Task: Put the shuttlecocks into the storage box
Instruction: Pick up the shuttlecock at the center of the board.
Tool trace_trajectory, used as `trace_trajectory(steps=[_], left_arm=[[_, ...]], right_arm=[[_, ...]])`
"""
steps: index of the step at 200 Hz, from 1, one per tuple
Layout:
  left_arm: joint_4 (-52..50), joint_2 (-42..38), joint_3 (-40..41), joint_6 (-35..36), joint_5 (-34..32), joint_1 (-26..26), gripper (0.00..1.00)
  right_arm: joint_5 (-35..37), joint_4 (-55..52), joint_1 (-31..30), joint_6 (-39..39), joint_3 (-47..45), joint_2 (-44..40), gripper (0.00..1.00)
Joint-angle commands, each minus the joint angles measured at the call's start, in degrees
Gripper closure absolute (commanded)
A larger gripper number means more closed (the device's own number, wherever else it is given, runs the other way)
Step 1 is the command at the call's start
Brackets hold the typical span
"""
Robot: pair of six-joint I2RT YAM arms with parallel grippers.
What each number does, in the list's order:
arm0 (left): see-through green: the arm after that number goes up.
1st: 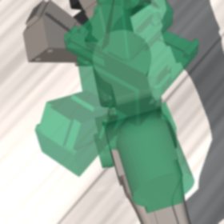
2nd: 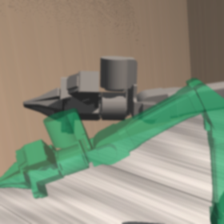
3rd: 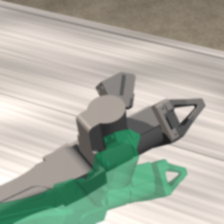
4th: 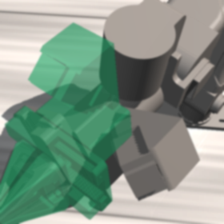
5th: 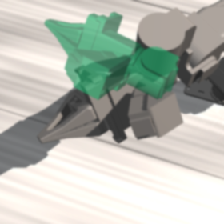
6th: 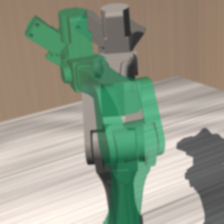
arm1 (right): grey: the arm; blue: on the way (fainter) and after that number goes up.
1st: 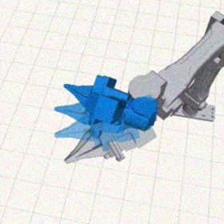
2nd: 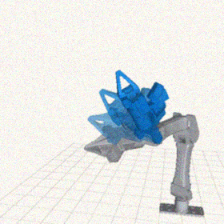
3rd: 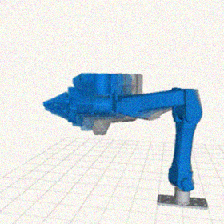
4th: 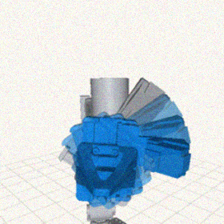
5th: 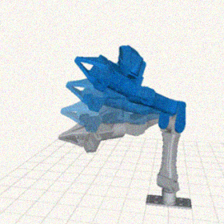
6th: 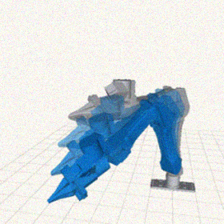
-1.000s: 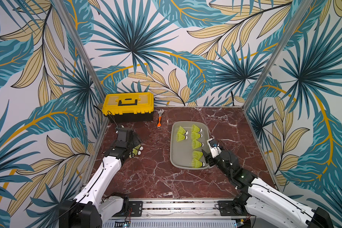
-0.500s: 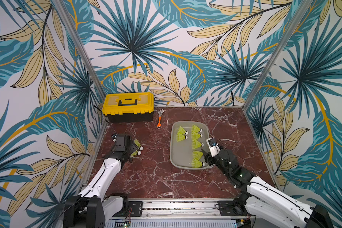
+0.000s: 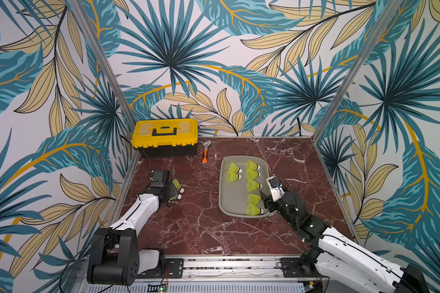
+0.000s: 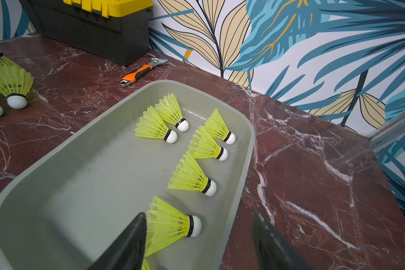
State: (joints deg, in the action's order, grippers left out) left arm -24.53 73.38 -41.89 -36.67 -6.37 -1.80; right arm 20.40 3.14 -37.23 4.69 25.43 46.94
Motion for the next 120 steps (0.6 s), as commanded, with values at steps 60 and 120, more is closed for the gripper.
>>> trace_trajectory(steps=[60, 120], left_arm=[[0.19, 2.52, -4.0, 7.21, 0.04, 0.61, 0.42], [-5.54, 8.43, -8.51, 8.94, 2.37, 0.84, 0.66]], right_arm=[[0.95, 0.44, -0.26, -1.62, -1.17, -0.62, 0.29], [0.6, 0.47, -0.29, -1.96, -1.08, -0.36, 0.29]])
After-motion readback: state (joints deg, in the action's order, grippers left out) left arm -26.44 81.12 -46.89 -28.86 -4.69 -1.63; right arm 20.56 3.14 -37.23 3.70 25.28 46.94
